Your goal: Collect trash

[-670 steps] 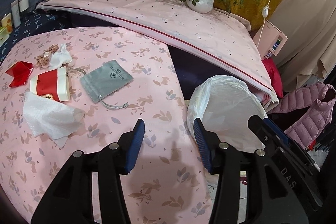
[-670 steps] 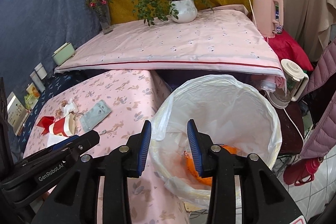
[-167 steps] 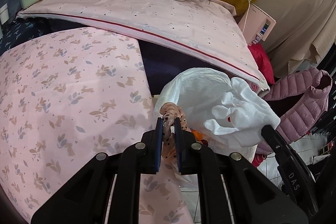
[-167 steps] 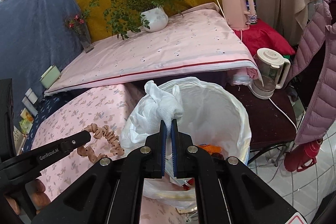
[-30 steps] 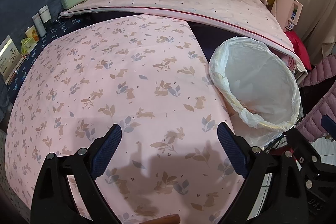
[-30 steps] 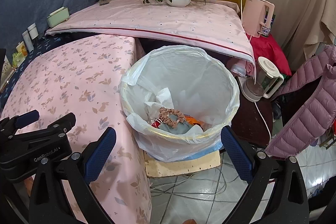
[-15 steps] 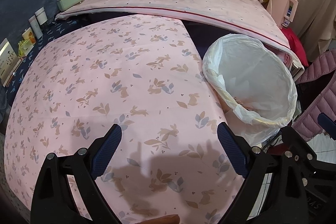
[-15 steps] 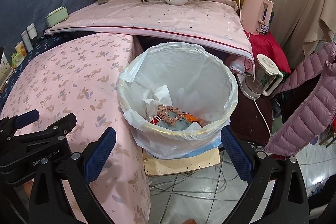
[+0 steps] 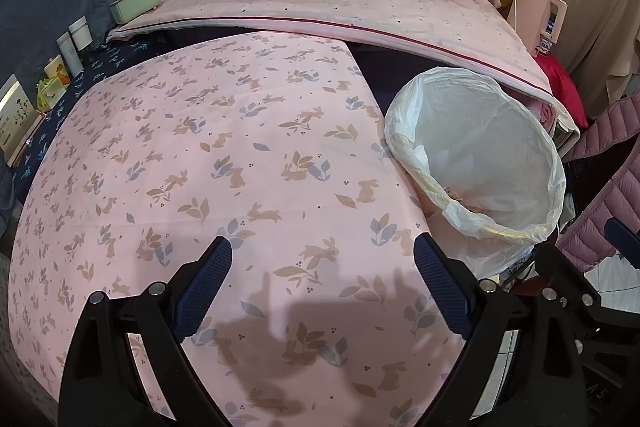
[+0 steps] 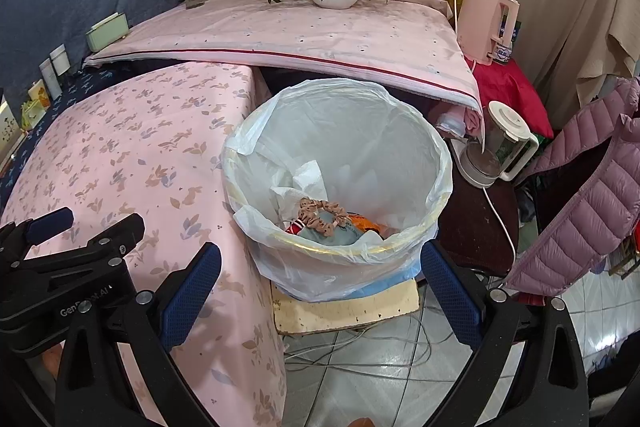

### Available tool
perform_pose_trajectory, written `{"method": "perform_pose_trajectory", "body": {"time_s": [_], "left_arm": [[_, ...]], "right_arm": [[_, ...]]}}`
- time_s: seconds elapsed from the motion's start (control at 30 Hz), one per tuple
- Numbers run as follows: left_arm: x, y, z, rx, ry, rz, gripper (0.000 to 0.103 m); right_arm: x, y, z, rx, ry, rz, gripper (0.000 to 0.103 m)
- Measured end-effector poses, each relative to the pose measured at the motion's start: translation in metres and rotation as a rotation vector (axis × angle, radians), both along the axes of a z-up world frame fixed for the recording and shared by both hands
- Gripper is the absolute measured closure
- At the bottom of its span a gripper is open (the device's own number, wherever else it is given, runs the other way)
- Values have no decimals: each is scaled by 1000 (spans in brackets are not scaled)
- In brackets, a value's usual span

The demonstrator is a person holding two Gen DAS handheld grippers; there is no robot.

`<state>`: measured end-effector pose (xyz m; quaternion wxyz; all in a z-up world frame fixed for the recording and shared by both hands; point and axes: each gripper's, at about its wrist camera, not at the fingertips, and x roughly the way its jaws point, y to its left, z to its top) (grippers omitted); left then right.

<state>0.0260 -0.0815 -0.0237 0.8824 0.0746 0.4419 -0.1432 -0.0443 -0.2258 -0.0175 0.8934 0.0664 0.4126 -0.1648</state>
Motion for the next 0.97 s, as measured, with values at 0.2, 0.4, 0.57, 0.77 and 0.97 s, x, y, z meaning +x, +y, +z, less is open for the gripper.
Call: {"method": "perform_pose_trajectory", "body": {"time_s": [0.2, 0.4, 0.57, 0.77, 0.97], "left_arm": [[0, 0, 0, 0, 2, 0, 15], [0, 0, 0, 0, 3, 1, 15], [0, 1, -1, 0, 6, 4, 15], [0, 1, -1, -1, 5, 3, 15], [-1, 0, -2, -3, 3, -3, 15]], "right_arm": [[0, 0, 0, -1, 1, 0, 7], [-1, -1, -1, -1, 1, 0, 7], [-1, -1, -1, -3, 3, -2, 7], [-1, -2, -2, -3, 3, -2, 7], [-3, -3, -3, -5, 5, -6, 7]]}}
